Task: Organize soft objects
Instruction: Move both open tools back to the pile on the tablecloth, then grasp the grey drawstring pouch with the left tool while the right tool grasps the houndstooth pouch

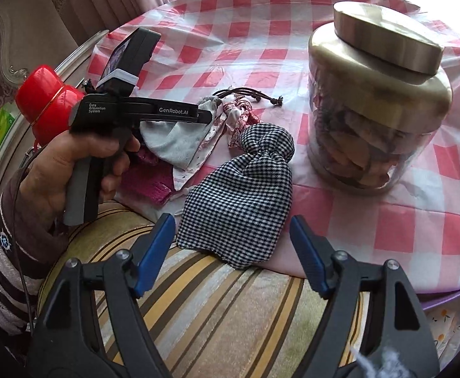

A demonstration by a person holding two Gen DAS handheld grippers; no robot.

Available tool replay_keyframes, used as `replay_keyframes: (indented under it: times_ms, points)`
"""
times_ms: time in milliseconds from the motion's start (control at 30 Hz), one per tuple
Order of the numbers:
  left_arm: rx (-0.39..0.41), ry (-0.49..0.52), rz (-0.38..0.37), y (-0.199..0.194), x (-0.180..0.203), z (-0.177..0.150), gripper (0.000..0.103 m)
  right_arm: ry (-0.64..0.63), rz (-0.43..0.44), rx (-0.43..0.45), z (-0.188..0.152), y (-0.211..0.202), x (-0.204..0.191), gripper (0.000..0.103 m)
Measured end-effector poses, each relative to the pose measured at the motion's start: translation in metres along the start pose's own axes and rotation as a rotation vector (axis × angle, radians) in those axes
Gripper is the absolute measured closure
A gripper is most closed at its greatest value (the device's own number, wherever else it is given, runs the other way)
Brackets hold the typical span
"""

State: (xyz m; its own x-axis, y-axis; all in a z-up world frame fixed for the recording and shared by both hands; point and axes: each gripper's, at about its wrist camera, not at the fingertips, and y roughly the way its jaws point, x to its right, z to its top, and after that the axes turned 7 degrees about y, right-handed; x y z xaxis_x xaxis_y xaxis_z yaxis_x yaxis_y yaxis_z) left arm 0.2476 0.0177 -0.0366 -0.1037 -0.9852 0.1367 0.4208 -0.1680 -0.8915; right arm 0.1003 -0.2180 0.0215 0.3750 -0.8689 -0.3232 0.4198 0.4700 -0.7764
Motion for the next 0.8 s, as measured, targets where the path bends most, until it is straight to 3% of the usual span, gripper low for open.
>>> replay_keyframes:
  times_ms: [67, 167, 333, 700, 800]
  points:
    - [0.013, 0.006, 0.014, 0.001, -0.002, -0.001, 0.071, 0.004, -0.01, -0.014, 0.003, 0.009, -0.001, 0.025]
    - [0.033, -0.014, -0.004, -0.001, -0.008, -0.001, 0.081, 0.009, -0.036, -0.032, 0.01, 0.021, -0.002, 0.025]
    - [0.076, -0.037, -0.012, -0.008, -0.015, -0.003, 0.086, 0.015, -0.093, -0.068, 0.019, 0.042, -0.005, 0.025]
    - [0.262, -0.087, -0.055, -0.058, -0.024, -0.013, 0.087, 0.058, -0.163, -0.128, 0.031, 0.075, -0.001, 0.025]
    - [0.308, -0.085, -0.054, -0.067, -0.024, -0.016, 0.087, 0.044, -0.188, -0.132, 0.031, 0.08, -0.004, 0.049]
